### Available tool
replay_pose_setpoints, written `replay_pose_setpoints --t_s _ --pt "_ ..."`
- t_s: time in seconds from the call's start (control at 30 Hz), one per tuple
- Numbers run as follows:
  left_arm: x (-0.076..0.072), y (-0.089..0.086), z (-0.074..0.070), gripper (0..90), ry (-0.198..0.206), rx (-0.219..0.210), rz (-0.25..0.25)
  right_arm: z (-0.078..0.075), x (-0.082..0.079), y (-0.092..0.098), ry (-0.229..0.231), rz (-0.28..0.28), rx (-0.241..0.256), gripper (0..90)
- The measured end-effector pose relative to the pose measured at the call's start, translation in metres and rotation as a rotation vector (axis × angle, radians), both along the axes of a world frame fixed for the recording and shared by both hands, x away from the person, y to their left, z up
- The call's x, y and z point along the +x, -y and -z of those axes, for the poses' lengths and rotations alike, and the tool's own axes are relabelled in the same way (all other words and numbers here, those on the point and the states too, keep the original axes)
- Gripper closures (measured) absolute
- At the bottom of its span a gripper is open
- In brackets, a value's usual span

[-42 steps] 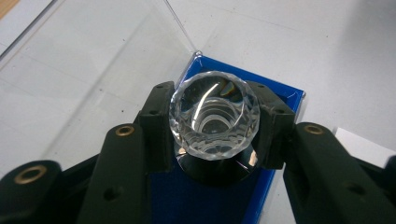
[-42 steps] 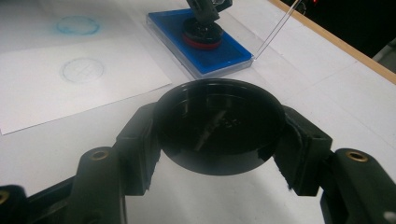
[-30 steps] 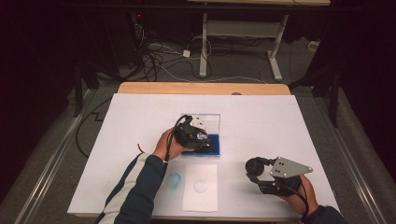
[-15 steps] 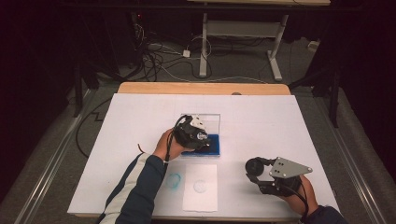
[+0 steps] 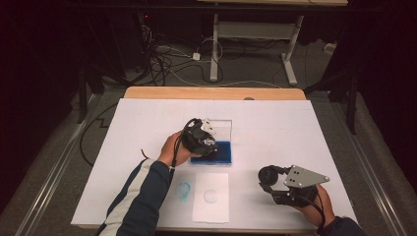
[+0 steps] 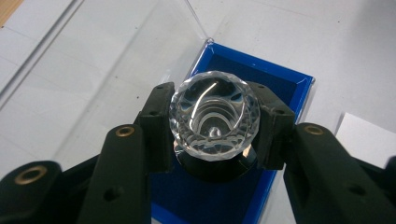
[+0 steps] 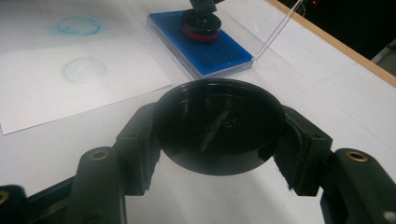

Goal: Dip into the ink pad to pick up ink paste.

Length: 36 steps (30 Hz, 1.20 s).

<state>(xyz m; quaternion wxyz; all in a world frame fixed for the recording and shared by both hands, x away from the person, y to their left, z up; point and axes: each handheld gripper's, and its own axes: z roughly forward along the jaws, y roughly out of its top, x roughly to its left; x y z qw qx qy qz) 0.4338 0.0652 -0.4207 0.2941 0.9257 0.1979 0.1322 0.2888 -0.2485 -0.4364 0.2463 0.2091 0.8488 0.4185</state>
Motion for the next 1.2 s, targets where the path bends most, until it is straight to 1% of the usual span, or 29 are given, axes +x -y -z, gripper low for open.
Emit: replay_pose_setpoints --t_s 0.17,0.3,0.4,0.43,0.57,0.73,0.77,0.8,0.87,0.97,1.0,1.13,1.2 --pt "-0.001 -0.005 -0.010 54.1 0.025 0.005 -0.009 0.000 0.000 0.000 -0.002 -0.001 0.000 38.6" --pt "0.000 -0.008 -0.012 54.1 0.025 -0.009 -0.015 0.000 0.000 -0.001 -0.002 -0.002 -0.002 38.7" --pt "0.001 -0.006 -0.010 54.1 0.020 -0.014 -0.013 0.000 0.000 -0.001 -0.001 -0.004 -0.004 38.6" --pt "0.001 -0.005 -0.010 54.1 0.022 -0.009 -0.010 0.000 0.000 -0.001 -0.002 -0.002 -0.003 38.6" --pt "0.002 -0.002 -0.006 54.1 0.018 -0.023 -0.008 0.000 0.000 0.000 -0.001 -0.002 -0.002 38.6" --pt "0.002 0.006 0.006 54.1 0.005 0.003 0.002 0.000 0.000 0.000 -0.001 -0.007 -0.006 38.6" --pt "0.002 0.006 0.007 54.1 0.005 -0.017 -0.003 0.000 0.000 0.000 -0.001 -0.007 -0.006 38.6" --pt "0.002 0.005 0.008 54.1 0.002 -0.022 -0.005 0.000 0.000 0.000 -0.002 -0.007 -0.005 38.6" --pt "0.002 0.004 0.008 54.2 -0.003 -0.022 -0.006 0.001 0.000 0.000 -0.004 -0.007 -0.006 38.6" --pt "0.004 0.002 0.008 54.2 -0.021 -0.021 -0.008 0.001 0.000 0.000 -0.004 -0.009 -0.010 38.6" --pt "0.004 0.001 0.008 54.2 -0.026 -0.027 -0.010 0.001 0.000 0.000 -0.003 -0.009 -0.010 38.6" --pt "0.004 0.003 0.009 54.2 -0.021 -0.026 -0.016 0.001 0.000 -0.001 -0.001 -0.007 -0.012 38.6" --pt "0.004 0.001 0.009 54.3 -0.029 -0.036 -0.016 0.001 0.000 -0.001 -0.002 -0.007 -0.010 38.6"
